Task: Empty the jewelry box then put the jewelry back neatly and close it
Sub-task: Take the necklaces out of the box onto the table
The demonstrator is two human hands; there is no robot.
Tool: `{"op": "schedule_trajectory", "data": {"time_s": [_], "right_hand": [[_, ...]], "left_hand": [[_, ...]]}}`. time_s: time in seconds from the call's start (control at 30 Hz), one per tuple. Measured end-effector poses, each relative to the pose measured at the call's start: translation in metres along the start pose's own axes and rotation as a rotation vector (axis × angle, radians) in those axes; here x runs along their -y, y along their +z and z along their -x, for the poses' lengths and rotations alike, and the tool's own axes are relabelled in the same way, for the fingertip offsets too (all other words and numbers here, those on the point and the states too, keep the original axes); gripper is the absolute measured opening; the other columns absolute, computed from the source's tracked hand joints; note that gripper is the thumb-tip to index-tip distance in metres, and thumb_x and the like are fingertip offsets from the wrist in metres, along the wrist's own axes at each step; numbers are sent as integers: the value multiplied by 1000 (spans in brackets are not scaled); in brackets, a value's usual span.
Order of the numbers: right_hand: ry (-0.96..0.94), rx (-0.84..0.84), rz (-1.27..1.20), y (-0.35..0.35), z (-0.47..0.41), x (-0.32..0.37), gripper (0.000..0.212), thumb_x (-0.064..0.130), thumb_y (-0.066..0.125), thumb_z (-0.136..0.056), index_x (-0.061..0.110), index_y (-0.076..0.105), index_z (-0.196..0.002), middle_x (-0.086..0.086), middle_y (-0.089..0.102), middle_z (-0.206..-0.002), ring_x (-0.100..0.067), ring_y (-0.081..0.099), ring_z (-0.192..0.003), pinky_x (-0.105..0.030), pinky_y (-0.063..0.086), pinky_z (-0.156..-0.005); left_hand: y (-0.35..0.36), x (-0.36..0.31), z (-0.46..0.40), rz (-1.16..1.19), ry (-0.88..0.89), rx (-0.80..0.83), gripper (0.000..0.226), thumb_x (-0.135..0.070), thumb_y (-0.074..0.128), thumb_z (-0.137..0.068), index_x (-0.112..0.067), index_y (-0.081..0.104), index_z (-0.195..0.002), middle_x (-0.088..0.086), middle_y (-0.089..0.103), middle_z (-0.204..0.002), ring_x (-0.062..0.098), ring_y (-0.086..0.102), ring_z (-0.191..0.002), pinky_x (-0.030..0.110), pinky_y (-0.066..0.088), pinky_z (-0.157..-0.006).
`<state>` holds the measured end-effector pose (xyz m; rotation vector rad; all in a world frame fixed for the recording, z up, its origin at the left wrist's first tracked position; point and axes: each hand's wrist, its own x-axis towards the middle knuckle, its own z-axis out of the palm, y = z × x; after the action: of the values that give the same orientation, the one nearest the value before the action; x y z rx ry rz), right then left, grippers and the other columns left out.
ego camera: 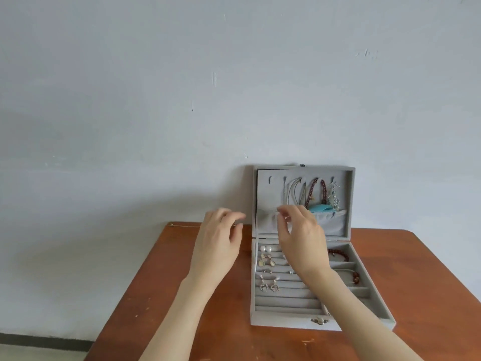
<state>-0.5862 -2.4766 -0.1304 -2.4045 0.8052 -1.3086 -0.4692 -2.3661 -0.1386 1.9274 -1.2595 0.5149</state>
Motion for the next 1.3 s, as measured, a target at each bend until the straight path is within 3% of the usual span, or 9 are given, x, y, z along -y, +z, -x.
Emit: {"op": "schedule_trajectory", "data": {"time_s": [0.1,0.3,0.47,0.63,0.77,1.0,1.17,1.3], "right_hand": [[91,-77,-74,0,-17,-12,16,8,56,-88,6,67,-100,-9,65,-90,-27,59,-84,-38,49,-71],[216,-227,-98,14,-57,-27,9,13,61,-84,13,70,-87,-9,62,-84,-32,52,-87,-45,42,-78],[251,-130,-69,14,-70,-34,6,16,64,-81,14,67,-86,-6,59,-92,-29,50,-96,-44,40,-85],[201,-58,-91,2,-80,-34,7,12,63,-81,16,68,-84,1,51,-85,-26,51,-93,-45,43,-82],[223,-35,-77,2,-79,-35,7,14,62,-82,16,68,-84,-2,57,-90,-25,49,-94,-43,42,-84],[235,-33,7,6,-75,-34,10,24,65,-81,17,67,-87,-3,60,-95,-25,49,-96,-40,38,-89],[251,-49,122,9,-71,-30,15,28,58,-86,19,69,-90,-1,59,-98,-23,48,-100,-33,25,-85],[243,-68,138,13,-69,-27,19,25,53,-89,16,69,-93,-4,60,-99,-25,49,-102,-34,24,-84]], "left_hand": [[26,-24,-17,22,5,-45,15,-12,60,-86,-15,68,-98,-1,58,-92,19,50,-90,33,46,-77],[64,-44,-54,10,-49,-219,12,-15,69,-78,-18,68,-88,4,53,-99,24,43,-91,28,40,-79],[83,-47,-67,0,-55,-295,14,-16,72,-73,-15,64,-85,12,47,-108,26,37,-100,34,39,-84],[88,-48,-68,-15,-67,-308,19,-21,74,-73,-13,62,-85,15,46,-111,26,34,-103,39,42,-84],[91,-48,-68,-24,-74,-309,19,-21,74,-74,-12,61,-85,15,46,-112,26,34,-104,42,44,-83],[89,-49,-69,-59,-60,-327,4,-17,69,-77,-14,67,-77,1,35,-114,24,35,-104,38,50,-60],[89,-46,-72,-100,-25,-335,5,-14,67,-76,-13,65,-72,7,46,-107,24,36,-100,40,50,-61],[87,-43,-74,-103,0,-351,6,-11,66,-76,-11,65,-70,12,54,-99,24,36,-96,39,47,-69]]}}
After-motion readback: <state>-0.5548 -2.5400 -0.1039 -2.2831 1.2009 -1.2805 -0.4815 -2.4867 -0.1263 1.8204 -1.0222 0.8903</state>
